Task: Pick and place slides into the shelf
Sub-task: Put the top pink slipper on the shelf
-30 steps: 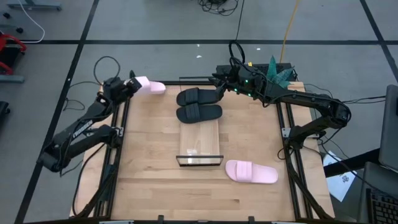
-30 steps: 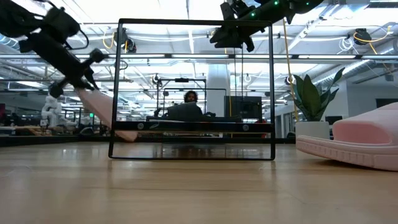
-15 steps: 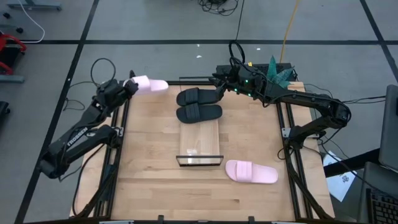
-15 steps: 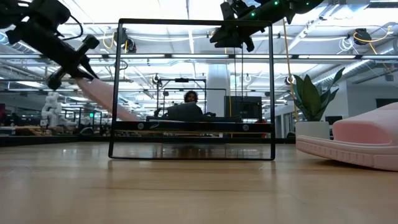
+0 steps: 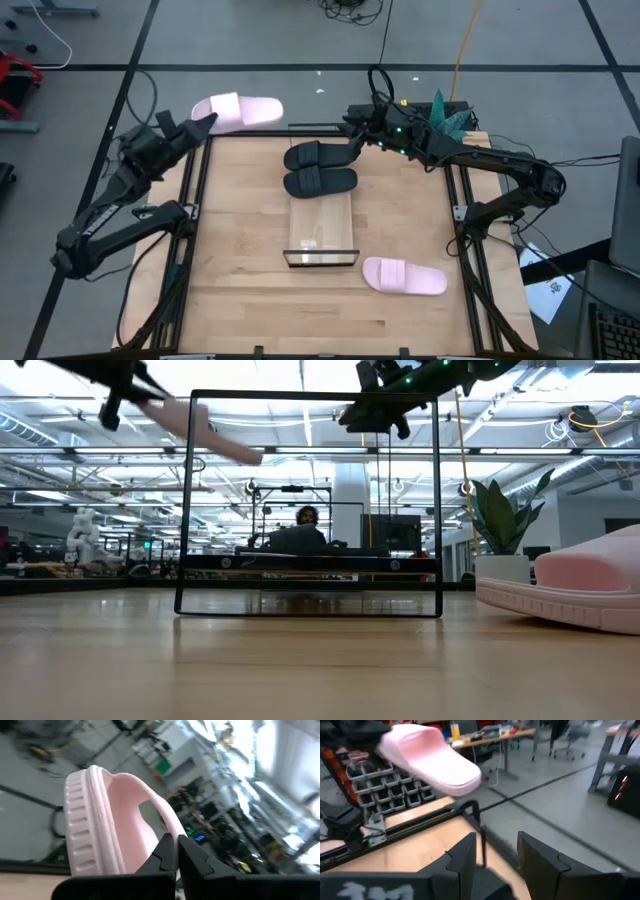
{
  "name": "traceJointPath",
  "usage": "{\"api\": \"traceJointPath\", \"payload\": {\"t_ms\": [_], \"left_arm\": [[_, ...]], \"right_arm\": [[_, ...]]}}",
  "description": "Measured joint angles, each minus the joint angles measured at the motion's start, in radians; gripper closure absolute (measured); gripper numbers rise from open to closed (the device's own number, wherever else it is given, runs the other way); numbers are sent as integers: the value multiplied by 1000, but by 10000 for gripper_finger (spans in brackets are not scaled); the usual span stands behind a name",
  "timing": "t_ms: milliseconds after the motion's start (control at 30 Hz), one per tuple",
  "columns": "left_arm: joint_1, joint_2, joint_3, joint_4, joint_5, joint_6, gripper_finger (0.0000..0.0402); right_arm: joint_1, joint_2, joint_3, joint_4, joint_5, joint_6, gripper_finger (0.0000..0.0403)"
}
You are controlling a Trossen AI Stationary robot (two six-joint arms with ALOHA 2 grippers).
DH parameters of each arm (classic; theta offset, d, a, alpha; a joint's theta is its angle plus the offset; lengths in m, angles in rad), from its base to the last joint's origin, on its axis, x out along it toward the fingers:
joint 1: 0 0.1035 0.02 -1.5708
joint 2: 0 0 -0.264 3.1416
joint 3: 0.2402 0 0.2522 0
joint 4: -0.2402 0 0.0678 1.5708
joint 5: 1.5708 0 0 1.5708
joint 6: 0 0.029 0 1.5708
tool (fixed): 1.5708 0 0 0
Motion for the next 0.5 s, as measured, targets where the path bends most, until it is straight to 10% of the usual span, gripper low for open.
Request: {"api": "traceJointPath", "payload": {"t_ms": [500], "left_arm": [[-572, 254, 44, 259, -292, -52, 402]], "right_arm": [[-68, -191, 0, 63, 187, -135, 268]]}}
